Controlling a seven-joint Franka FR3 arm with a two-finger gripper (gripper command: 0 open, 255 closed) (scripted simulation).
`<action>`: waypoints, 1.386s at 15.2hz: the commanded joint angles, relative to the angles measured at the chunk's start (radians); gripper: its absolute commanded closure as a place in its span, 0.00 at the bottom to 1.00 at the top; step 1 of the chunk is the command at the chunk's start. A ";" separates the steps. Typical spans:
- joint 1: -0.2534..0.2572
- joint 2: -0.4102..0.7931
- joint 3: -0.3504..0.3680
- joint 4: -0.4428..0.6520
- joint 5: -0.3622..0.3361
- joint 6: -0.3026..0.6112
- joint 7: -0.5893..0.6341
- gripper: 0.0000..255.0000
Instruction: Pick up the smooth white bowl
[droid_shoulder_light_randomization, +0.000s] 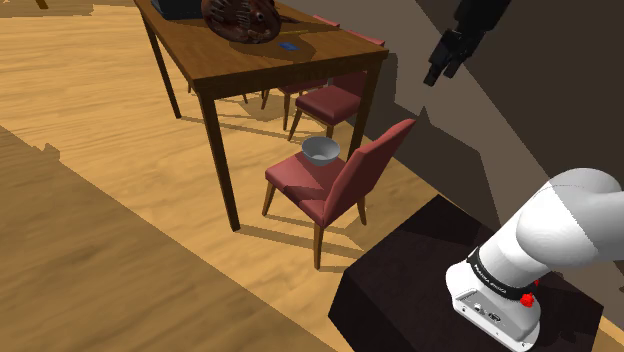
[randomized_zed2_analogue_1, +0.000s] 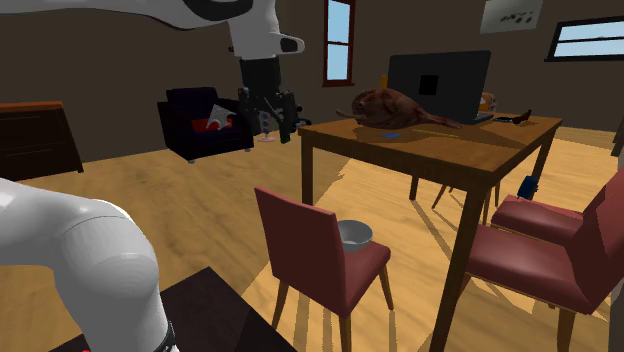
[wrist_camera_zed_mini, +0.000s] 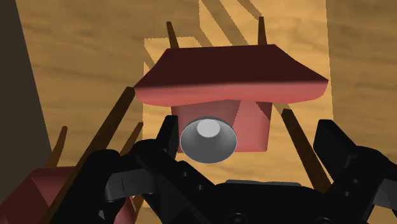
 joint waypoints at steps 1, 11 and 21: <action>0.000 0.000 0.000 0.000 0.000 0.000 0.000 0.00; 0.017 0.323 0.032 0.005 0.020 0.271 0.026 0.00; 0.031 0.702 0.057 0.140 0.024 0.469 0.052 0.00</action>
